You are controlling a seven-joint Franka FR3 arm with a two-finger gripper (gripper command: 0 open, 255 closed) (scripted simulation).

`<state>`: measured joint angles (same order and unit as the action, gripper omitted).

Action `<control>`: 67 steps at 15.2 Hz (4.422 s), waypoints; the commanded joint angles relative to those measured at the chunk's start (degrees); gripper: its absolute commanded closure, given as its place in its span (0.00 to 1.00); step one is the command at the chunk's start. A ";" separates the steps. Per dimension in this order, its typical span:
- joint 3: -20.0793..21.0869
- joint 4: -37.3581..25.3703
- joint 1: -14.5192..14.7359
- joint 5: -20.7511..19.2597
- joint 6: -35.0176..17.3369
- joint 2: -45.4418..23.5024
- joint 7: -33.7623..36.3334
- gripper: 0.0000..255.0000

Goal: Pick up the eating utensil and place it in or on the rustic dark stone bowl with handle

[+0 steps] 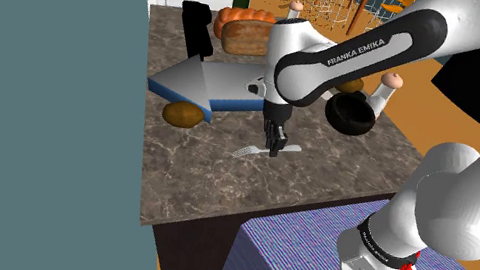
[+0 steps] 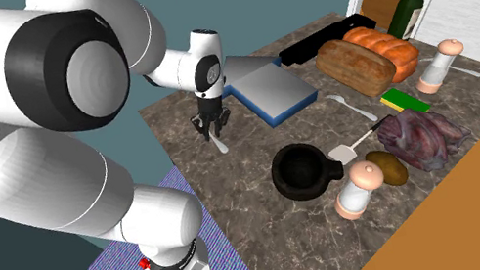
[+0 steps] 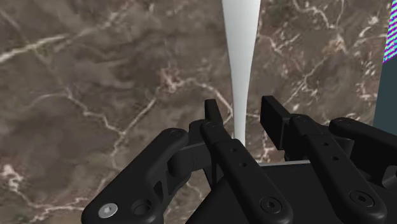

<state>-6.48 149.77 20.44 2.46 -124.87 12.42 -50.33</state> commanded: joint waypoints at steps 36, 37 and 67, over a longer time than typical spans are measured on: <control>0.78 -13.97 -0.35 -1.17 25.76 11.82 2.22 1.00; 0.80 -14.61 -0.34 -1.17 26.56 11.98 2.27 1.00; -27.83 -18.98 -16.04 -20.57 25.35 9.69 -34.20 1.00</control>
<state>-33.85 130.71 4.55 -17.92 -99.06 22.40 -84.00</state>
